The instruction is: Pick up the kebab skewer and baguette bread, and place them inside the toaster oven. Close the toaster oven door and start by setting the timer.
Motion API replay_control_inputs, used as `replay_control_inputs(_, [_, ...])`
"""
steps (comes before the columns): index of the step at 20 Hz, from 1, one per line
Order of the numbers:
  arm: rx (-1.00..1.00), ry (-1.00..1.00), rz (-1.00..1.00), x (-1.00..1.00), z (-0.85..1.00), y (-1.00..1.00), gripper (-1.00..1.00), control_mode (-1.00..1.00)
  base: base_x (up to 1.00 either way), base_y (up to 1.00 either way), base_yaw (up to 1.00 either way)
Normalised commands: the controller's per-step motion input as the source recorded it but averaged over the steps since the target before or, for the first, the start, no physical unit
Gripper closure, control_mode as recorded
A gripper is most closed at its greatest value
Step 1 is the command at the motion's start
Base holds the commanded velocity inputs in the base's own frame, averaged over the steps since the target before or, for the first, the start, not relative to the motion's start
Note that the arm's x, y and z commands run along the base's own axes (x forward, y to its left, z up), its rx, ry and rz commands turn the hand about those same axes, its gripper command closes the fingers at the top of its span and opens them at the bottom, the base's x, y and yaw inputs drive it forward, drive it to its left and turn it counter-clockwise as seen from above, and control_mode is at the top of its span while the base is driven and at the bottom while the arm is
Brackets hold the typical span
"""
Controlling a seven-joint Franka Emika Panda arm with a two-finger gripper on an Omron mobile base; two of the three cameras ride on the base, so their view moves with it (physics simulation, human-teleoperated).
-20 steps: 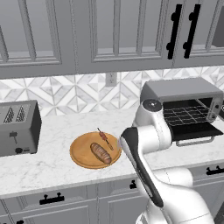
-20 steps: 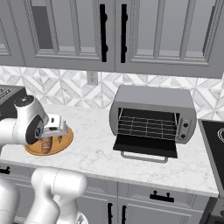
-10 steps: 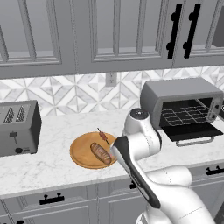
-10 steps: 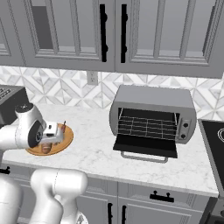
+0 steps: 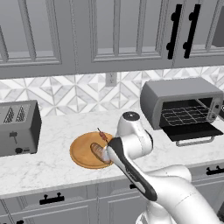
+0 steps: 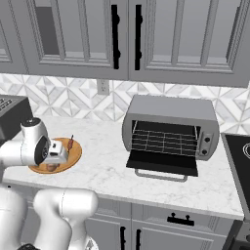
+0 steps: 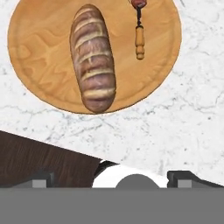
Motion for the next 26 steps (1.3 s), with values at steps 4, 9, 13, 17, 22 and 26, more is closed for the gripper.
replay_control_inputs(4, [0.00, 0.07, 0.00, 0.46, -0.27, 0.25, -1.00, -1.00, 0.00, 0.00, 0.00])
replay_control_inputs(9, [0.00, 0.10, 0.00, 0.36, -0.26, 0.24, -1.00, -1.00, 0.00, 0.00, 0.00])
replay_control_inputs(13, [0.00, 0.10, 0.00, 0.51, -0.22, 0.04, -1.00, -1.00, 0.00, 0.00, 0.00])
replay_control_inputs(17, [0.00, 0.08, 0.00, 0.41, -0.27, 0.12, -1.00, -1.00, 0.00, 0.00, 0.00])
replay_control_inputs(22, [0.00, 0.03, 0.00, 0.20, -0.26, 0.23, -1.00, -1.00, 0.00, 0.00, 0.00])
replay_control_inputs(26, [0.00, 0.00, 0.00, 0.00, -0.17, 0.06, -1.00, -1.00, 0.00, 0.00, 0.00])
